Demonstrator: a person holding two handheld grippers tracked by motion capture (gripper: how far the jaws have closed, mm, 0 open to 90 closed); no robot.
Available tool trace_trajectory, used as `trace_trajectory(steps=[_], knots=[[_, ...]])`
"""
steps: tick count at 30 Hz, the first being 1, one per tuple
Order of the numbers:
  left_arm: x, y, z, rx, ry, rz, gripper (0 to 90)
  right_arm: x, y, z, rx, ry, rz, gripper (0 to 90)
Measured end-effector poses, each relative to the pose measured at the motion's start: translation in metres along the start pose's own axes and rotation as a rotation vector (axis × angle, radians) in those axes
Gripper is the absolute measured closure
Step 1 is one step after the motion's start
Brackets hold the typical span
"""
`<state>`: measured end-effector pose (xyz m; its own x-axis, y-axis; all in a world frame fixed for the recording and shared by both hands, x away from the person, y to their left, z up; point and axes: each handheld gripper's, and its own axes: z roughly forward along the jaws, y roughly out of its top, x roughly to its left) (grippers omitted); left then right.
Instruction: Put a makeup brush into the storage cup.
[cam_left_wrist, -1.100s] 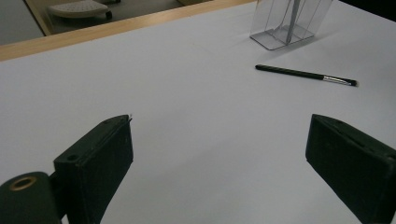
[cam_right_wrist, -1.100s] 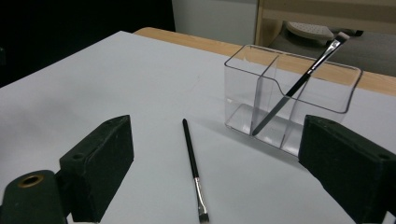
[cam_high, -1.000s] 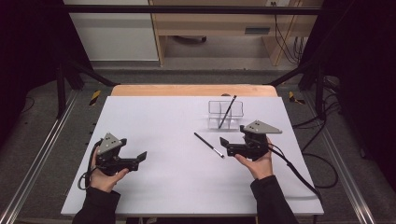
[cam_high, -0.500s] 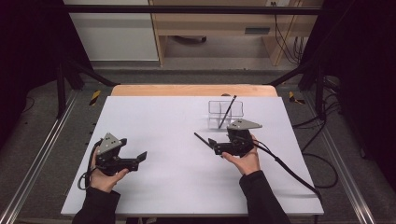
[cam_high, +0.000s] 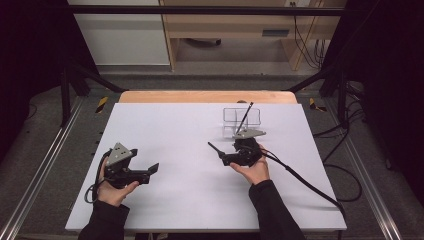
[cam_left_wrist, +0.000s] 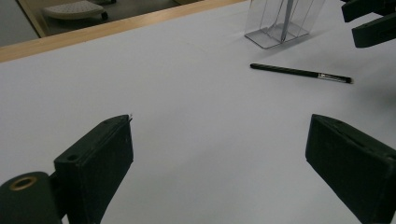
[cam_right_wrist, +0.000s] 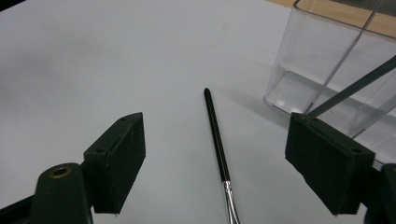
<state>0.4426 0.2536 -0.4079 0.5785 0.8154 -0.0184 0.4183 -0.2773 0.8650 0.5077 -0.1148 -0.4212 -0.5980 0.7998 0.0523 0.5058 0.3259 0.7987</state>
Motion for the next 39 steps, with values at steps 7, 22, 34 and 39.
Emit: trace_trajectory(steps=[7, 22, 34, 39], knots=[[0.000, 0.000, 0.000, -0.001, -0.001, 0.004, 6.8, 0.002, 0.000, 0.014, 0.050, -0.004, -0.020, 25.1], [-0.001, 0.001, 0.000, 0.000, -0.005, 0.006, 6.9, -0.003, 0.006, 0.042, 0.165, -0.011, -0.058, 34.1], [-0.001, 0.001, 0.000, 0.002, -0.008, 0.010, 7.0, -0.005, -0.001, 0.055, 0.230, -0.011, -0.084, 51.5], [-0.001, 0.001, 0.001, 0.003, -0.008, 0.010, 7.2, -0.006, -0.003, 0.058, 0.255, -0.001, -0.080, 58.3]])
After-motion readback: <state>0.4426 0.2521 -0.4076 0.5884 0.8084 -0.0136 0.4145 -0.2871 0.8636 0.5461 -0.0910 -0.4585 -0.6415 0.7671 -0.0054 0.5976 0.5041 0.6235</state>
